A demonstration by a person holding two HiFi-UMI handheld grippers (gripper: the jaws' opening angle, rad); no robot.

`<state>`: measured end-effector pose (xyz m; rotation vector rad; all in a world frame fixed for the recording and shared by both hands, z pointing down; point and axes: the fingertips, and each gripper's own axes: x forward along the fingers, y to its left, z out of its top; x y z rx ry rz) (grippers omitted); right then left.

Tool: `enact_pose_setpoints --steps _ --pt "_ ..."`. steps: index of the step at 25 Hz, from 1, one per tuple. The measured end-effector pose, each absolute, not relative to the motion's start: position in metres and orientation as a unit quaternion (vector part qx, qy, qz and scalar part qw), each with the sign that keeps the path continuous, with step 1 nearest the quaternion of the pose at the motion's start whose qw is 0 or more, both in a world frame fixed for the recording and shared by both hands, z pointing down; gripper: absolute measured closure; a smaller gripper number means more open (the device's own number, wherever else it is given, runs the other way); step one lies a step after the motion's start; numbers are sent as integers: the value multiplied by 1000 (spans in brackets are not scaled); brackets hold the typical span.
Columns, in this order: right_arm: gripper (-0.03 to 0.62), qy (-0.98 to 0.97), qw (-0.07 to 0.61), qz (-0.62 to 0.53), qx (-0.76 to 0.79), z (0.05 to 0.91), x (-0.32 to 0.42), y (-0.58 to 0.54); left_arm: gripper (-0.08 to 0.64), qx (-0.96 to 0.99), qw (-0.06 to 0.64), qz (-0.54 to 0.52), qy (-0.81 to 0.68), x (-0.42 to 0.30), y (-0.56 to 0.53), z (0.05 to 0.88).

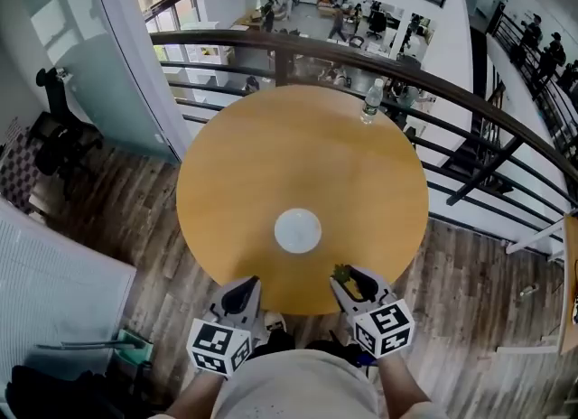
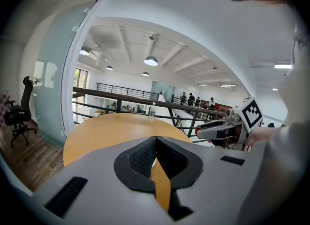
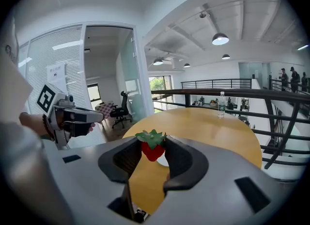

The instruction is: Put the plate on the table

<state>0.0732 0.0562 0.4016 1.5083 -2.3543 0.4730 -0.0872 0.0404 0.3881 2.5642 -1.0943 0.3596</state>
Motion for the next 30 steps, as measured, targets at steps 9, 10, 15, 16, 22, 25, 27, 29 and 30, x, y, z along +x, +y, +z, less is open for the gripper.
enact_pose_setpoints --steps 9,10,15,16,22,25,27,29,30 --pt "428 -813 167 171 531 404 67 32 538 901 180 118 -376 -92 13 392" --pt "428 -813 169 171 530 405 67 29 538 900 181 117 -378 -92 10 391" --pt "428 -819 178 176 516 409 73 16 538 892 191 115 -393 -87 2 392" --pt "428 -821 180 176 513 409 75 12 538 891 192 115 -395 -85 0 392" --pt "428 -826 184 174 504 411 87 -6 538 887 196 115 -402 -70 -12 396" --pt "428 -827 188 177 499 411 89 -14 538 886 198 117 -402 -66 -18 394" --pt "428 -828 192 181 495 415 89 -18 538 885 202 119 -402 -64 -22 395" --pt "428 -828 196 184 492 420 89 -24 538 884 204 121 -403 -63 -25 399" --pt "428 -829 198 185 490 423 89 -26 538 884 204 123 -402 -63 -27 400"
